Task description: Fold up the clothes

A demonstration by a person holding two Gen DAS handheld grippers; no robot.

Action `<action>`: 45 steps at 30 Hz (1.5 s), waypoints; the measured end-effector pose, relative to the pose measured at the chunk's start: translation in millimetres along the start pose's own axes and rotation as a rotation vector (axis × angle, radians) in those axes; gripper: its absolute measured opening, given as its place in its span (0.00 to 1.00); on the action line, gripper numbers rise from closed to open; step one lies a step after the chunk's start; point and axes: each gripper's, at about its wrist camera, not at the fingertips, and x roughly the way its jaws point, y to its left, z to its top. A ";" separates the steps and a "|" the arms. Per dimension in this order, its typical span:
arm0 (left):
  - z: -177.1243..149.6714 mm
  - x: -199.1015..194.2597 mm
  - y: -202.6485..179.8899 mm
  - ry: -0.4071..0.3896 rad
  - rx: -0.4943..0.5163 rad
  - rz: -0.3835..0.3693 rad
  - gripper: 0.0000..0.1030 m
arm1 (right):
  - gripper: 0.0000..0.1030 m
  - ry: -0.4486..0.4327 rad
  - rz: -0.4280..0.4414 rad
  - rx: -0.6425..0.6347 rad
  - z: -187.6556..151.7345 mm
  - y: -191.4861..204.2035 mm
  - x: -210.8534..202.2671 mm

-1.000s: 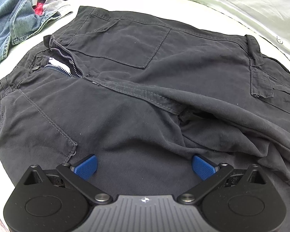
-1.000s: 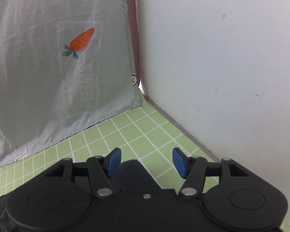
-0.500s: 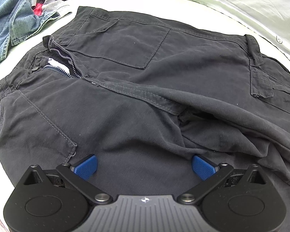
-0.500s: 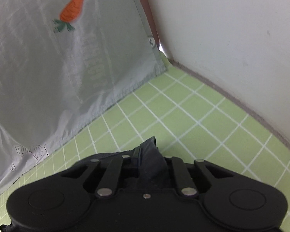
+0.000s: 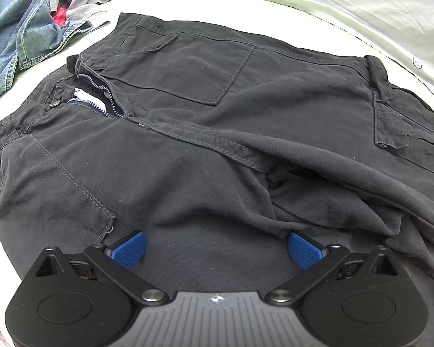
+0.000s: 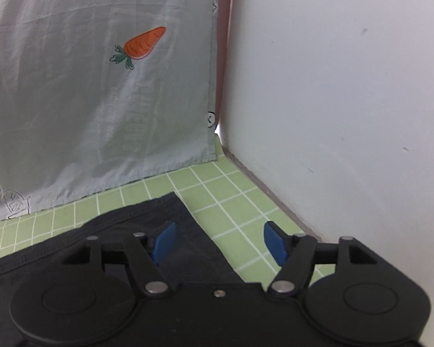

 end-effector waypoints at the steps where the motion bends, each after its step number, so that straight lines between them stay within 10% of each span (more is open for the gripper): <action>1: 0.2 0.0 -0.1 0.001 0.000 0.000 1.00 | 0.70 0.017 -0.029 0.006 -9.3 -4.0 -3.2; 9: 0.4 -0.3 0.3 0.003 0.000 0.000 1.00 | 0.75 0.112 -0.138 0.031 -71.6 -27.2 -26.1; 11: 0.2 -0.1 0.3 0.001 -0.002 0.001 1.00 | 0.70 0.113 -0.122 0.050 -73.0 -29.1 -28.5; 14: -1.3 -0.4 0.3 -0.006 -0.002 0.002 1.00 | 0.30 0.098 -0.141 0.082 -70.1 -33.5 -28.8; 20: -4.1 -1.7 3.2 -0.028 0.009 -0.004 1.00 | 0.25 0.090 -0.145 0.029 -63.7 -33.3 -16.2; 25: -6.2 -4.2 8.6 -0.038 0.015 -0.026 1.00 | 0.49 0.161 -0.263 -0.034 -58.5 -9.1 -23.8; 31: -9.5 -22.1 44.7 -0.090 -0.084 -0.072 1.00 | 0.85 0.135 -0.139 -0.010 -86.4 13.1 -91.8; 45: -3.5 -48.2 199.0 -0.157 -0.155 0.096 0.99 | 0.98 0.229 0.077 -0.144 -188.0 97.4 -222.1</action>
